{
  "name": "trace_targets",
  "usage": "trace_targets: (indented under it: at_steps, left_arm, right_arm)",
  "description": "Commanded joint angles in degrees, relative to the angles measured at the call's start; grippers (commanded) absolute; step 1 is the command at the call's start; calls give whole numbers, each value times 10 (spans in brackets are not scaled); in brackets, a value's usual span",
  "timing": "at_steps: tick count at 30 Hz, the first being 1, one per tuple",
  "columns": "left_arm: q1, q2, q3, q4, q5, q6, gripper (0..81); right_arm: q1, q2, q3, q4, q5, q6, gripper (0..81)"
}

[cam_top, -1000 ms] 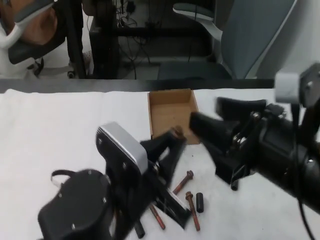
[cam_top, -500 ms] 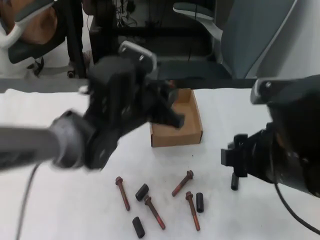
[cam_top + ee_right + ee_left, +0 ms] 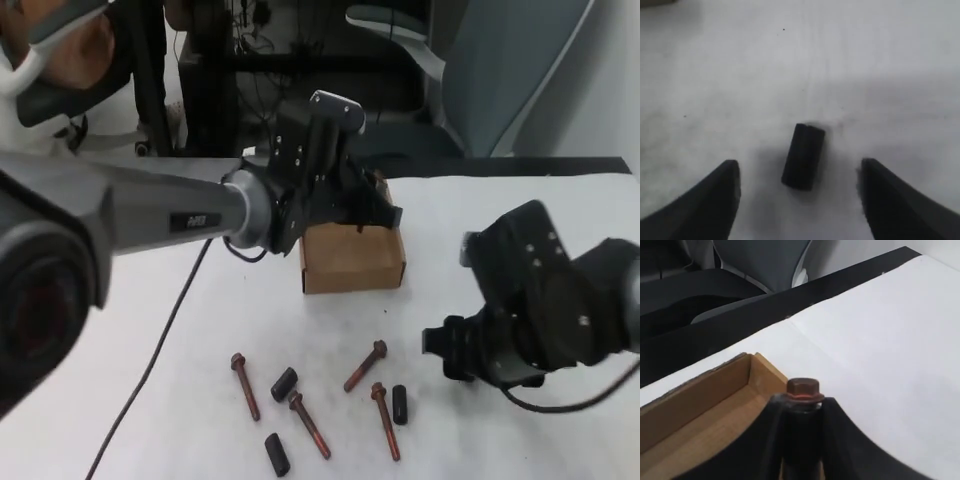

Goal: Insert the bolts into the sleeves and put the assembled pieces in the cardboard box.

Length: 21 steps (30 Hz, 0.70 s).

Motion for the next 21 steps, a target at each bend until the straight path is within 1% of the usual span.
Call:
trace_targets:
  at_steps: [1,3,4,5,6,7,8,9,10,16,18,21]
  left_arm:
    - [10,15,-34,-4,2,-1,18]
    - [16,25,-46,1,2,-1,18]
    - [18,26,-49,6,-1,0,60]
    - [21,27,-50,9,0,1,134]
    - [24,27,-49,9,0,1,234]
    - [28,27,-49,14,1,1,357]
    - [31,24,-49,18,5,1,507]
    - [34,19,-49,25,16,-2,675]
    - [35,15,-49,33,28,-2,700]
    - [39,-48,-49,122,42,-2,700]
    - [39,-79,-49,197,53,-3,700]
    - [35,-130,-46,345,45,-18,700]
  right_arm:
    - [-2,39,-21,-25,3,-1,560]
    - [-2,60,-28,-37,6,-1,469]
    - [-2,70,-32,-39,6,-1,417]
    - [-2,79,-36,-39,6,-1,363]
    - [-2,86,-38,-39,5,-1,291]
    - [-2,88,-38,-38,5,-1,192]
    - [-2,89,-38,-33,5,-1,55]
    - [-2,87,-38,-28,5,-2,1]
    - [-2,85,-38,-27,5,-6,0]
    - [2,42,-38,-21,6,-39,4]
    - [6,5,-38,-14,9,-54,4]
    - [14,-51,-36,-5,17,-68,4]
